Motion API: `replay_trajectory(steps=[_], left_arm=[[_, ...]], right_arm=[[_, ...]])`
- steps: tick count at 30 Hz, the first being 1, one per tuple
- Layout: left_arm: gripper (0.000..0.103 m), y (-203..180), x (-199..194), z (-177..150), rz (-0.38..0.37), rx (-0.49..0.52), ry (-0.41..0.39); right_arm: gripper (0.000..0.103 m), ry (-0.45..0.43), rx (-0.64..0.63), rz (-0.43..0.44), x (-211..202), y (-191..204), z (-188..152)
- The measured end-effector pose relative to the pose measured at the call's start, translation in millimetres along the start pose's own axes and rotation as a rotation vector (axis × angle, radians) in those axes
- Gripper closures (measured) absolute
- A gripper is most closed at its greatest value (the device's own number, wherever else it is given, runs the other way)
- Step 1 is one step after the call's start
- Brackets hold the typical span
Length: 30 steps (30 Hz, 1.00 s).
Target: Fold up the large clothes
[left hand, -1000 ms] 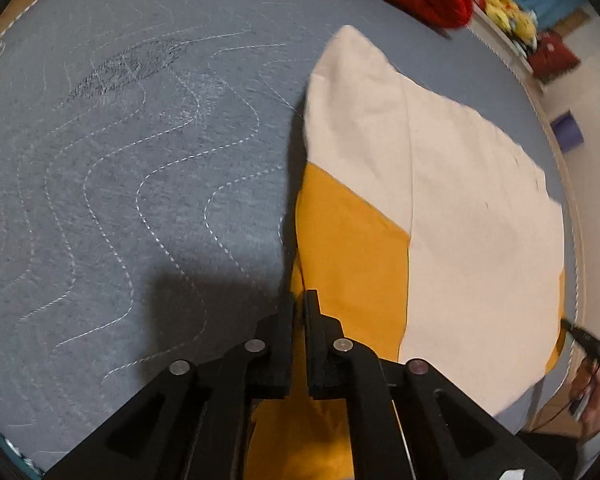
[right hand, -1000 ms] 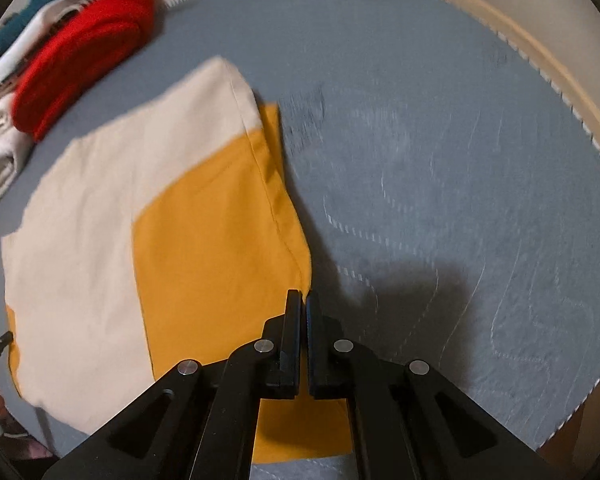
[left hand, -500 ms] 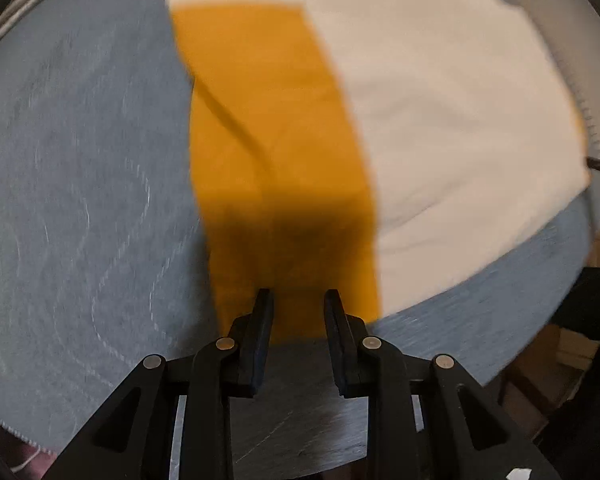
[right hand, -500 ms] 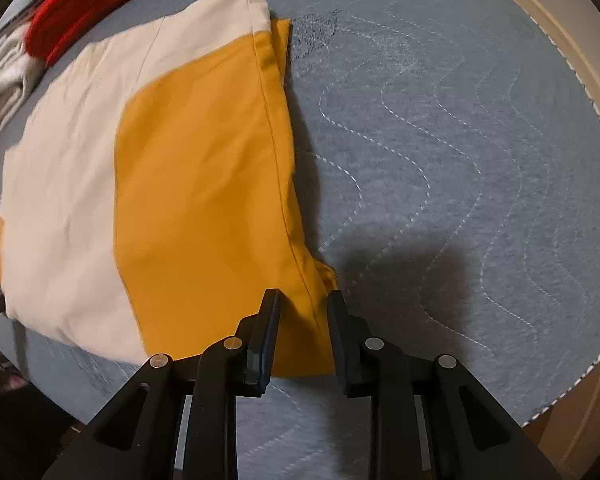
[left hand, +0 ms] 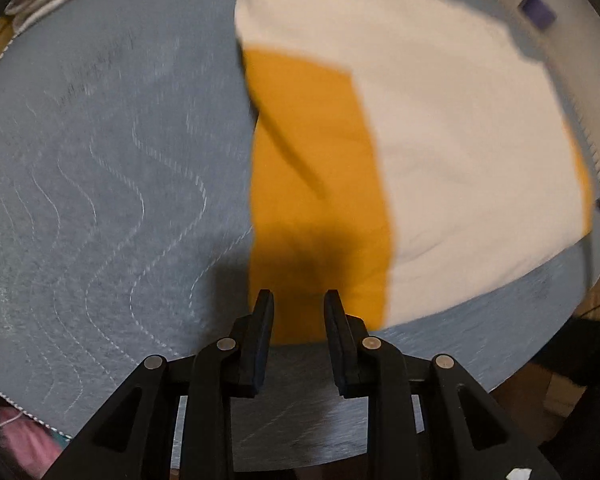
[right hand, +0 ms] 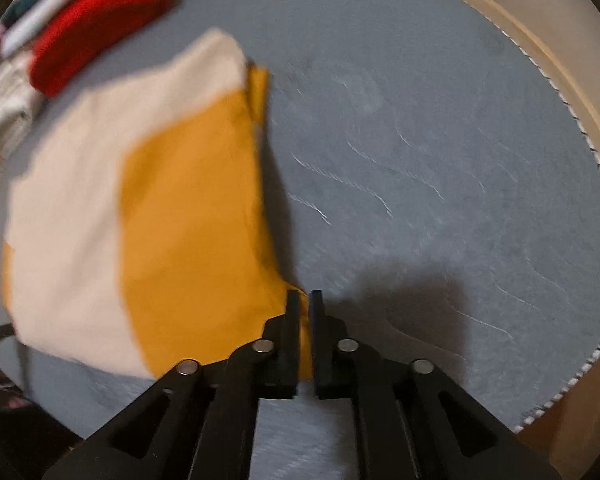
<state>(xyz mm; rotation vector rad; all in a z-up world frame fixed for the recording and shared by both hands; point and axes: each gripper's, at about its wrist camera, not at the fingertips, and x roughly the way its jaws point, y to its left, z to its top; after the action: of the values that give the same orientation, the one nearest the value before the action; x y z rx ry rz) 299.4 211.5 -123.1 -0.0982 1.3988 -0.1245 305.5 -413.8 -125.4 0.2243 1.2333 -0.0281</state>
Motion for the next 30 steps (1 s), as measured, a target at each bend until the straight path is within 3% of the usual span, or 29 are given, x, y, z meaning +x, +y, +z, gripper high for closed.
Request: replay_trajectory(steps=[1, 3, 5, 6, 8, 10, 11, 14, 19, 24, 28, 30], left_arm=[[0.079, -1.2, -5.3, 0.9, -0.010, -0.006, -0.016], [0.079, 2.7, -18.4, -1.2, -0.037, -0.003, -0.046], [0.079, -4.5, -17.4, -2.8, -0.042, 0.015, -0.054], [0.079, -10.8, -14.0, -1.4, -0.037, 0.031, -0.046], [0.079, -36.3, -2.9, -1.3, -0.020, 0.074, -0.024], [0.079, -46.4, 8.8, 3.1, 0.003, 0.124, -0.006], [0.079, -56.0, 13.6, 9.7, 0.009, 0.139, -0.004], [0.079, -60.3, 24.2, 17.4, 0.039, 0.139, -0.015], [0.078, -50.9, 46.9, 24.4, 0.072, 0.117, 0.049], [0.078, -58.0, 36.6, 33.6, 0.061, 0.100, -0.007], [0.078, -40.8, 33.7, 29.6, 0.103, 0.048, -0.012], [0.079, -38.2, 16.2, 26.8, 0.124, 0.037, -0.081]], right_arm=[[0.059, -0.003, -0.002, 0.026, -2.6, 0.3, -0.4], [0.039, 0.013, -0.024, 0.024, -0.5, 6.4, -7.1], [0.040, 0.047, -0.071, -0.010, 7.0, 11.9, -11.4], [0.041, 0.068, -0.096, -0.015, 12.6, 16.6, -19.8], [0.054, 0.123, -0.162, -0.025, 23.8, 24.8, -27.1], [0.097, 0.147, -0.209, -0.037, 31.7, 21.9, -33.9], [0.100, 0.140, -0.227, -0.059, 31.3, 22.7, -36.3], [0.101, 0.122, -0.276, -0.094, 26.1, 26.6, -42.8], [0.102, 0.159, -0.248, -0.111, 28.6, 24.9, -39.9], [0.101, 0.167, -0.285, -0.138, 37.9, 36.2, -44.5], [0.098, 0.107, -0.254, -0.176, 24.0, 40.8, -32.2], [0.093, 0.001, -0.251, -0.230, 0.3, 43.3, -28.6]])
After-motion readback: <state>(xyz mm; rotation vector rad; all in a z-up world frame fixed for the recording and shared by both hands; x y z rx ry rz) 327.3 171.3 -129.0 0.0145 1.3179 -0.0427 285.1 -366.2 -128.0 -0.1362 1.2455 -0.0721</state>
